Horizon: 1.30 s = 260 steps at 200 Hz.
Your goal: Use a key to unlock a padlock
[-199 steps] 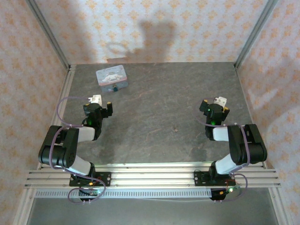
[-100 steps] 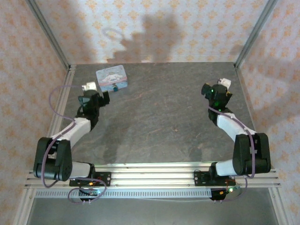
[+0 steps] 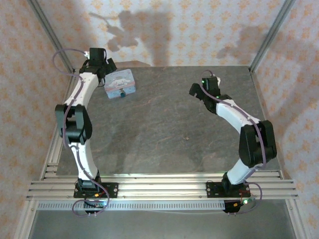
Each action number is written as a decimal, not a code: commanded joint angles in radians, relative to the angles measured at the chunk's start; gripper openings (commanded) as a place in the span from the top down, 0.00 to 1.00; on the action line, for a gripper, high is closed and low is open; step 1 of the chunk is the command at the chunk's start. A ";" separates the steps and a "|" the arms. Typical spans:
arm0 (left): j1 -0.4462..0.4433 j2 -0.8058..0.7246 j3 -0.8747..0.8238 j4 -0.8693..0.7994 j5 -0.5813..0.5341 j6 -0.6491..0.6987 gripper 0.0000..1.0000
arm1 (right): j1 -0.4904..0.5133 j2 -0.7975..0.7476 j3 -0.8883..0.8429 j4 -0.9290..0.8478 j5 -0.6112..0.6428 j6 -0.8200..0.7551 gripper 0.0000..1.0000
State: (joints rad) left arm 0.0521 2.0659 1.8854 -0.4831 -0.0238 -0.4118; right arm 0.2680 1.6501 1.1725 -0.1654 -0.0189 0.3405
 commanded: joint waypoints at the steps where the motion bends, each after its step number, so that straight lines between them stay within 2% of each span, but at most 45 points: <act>1: 0.063 0.103 0.102 -0.147 0.165 -0.080 0.08 | 0.010 0.031 0.064 -0.066 -0.033 0.032 0.00; 22: 0.084 0.203 0.210 -0.162 0.215 -0.075 0.12 | 0.011 0.055 0.093 -0.086 -0.039 0.027 0.01; 42: 0.083 0.326 0.379 -0.247 0.267 -0.053 0.14 | 0.011 0.068 0.106 -0.095 -0.035 0.015 0.01; 59: 0.079 0.402 0.468 -0.292 0.318 -0.047 0.24 | 0.012 0.074 0.108 -0.098 -0.027 0.005 0.01; 79: 0.061 0.420 0.462 -0.284 0.369 -0.035 0.35 | 0.012 0.076 0.103 -0.098 -0.024 0.004 0.01; 134: -0.060 0.336 0.275 -0.215 0.424 0.028 0.49 | 0.012 -0.009 0.053 -0.129 -0.026 -0.015 0.01; 177: -0.185 0.233 0.107 -0.196 0.377 0.070 0.61 | 0.012 -0.117 -0.016 -0.163 -0.019 -0.021 0.01; 213: -0.288 0.110 -0.092 -0.126 0.328 0.085 0.64 | 0.011 -0.171 -0.040 -0.220 -0.038 -0.028 0.01; 243: -0.342 -0.004 -0.246 -0.107 0.257 0.121 0.67 | 0.013 -0.103 0.022 -0.256 -0.134 -0.019 0.01; 250: -0.344 -0.034 -0.277 -0.101 0.243 0.113 0.65 | 0.011 -0.066 0.066 -0.287 -0.163 -0.014 0.01; 260: -0.344 -0.077 -0.320 -0.090 0.229 0.101 0.57 | 0.011 -0.011 0.128 -0.326 -0.214 0.006 0.00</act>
State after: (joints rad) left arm -0.2974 2.0674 1.6604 -0.5480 0.3004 -0.3389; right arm 0.2787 1.5391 1.1831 -0.3927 -0.1200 0.3294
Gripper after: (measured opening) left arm 0.363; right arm 0.994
